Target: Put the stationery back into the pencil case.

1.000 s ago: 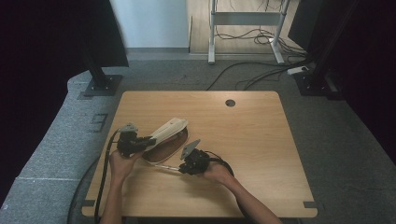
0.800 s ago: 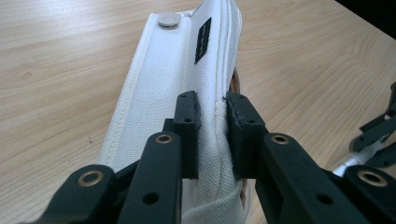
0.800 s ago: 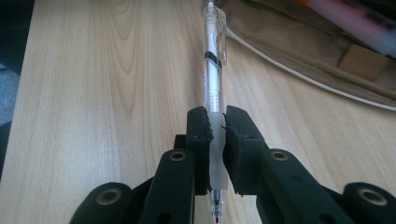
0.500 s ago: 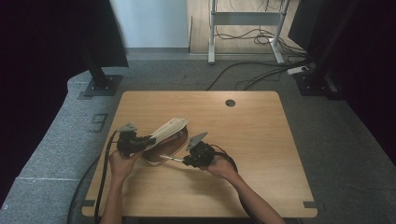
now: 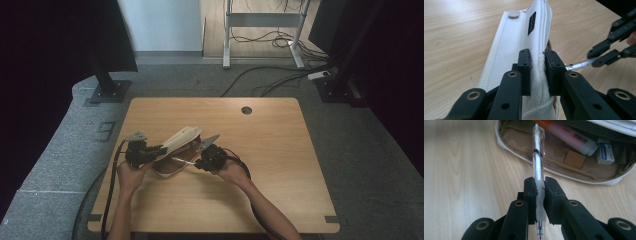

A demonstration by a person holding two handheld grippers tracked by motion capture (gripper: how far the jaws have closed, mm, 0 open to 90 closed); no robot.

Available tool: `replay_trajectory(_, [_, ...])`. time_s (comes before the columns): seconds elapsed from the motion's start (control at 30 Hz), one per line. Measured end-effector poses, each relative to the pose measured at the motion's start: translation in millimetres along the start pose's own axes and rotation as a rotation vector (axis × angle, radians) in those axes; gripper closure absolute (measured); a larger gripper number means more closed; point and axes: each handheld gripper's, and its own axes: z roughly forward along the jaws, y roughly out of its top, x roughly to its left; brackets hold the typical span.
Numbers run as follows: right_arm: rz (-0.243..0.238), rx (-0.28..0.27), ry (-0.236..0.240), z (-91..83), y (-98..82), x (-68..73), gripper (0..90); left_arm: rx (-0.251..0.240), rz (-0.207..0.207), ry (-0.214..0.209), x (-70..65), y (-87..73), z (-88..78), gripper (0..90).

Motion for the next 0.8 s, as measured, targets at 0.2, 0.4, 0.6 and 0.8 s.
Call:
replay_trajectory(0.2, [0.003, 0.007, -0.008, 9.6, 7.4, -5.8, 78.9, -0.002, 0.0, -0.005, -0.1, 0.1, -0.7, 76.4])
replay_trajectory(0.4, [-0.004, 0.011, -0.024, 18.3, 15.9, -9.6, 78.9, -0.001, -0.003, -0.008, -0.2, 0.1, -0.7, 76.3])
replay_trajectory(0.6, [-0.015, 0.013, -0.035, 27.5, 24.6, -10.9, 78.8, 0.001, -0.004, -0.014, -0.8, 0.0, -0.5, 76.2])
replay_trajectory(0.8, [-0.017, 0.01, -0.041, 34.7, 33.2, -14.3, 78.8, 0.002, -0.004, -0.019, -1.1, 0.1, -0.4, 76.1])
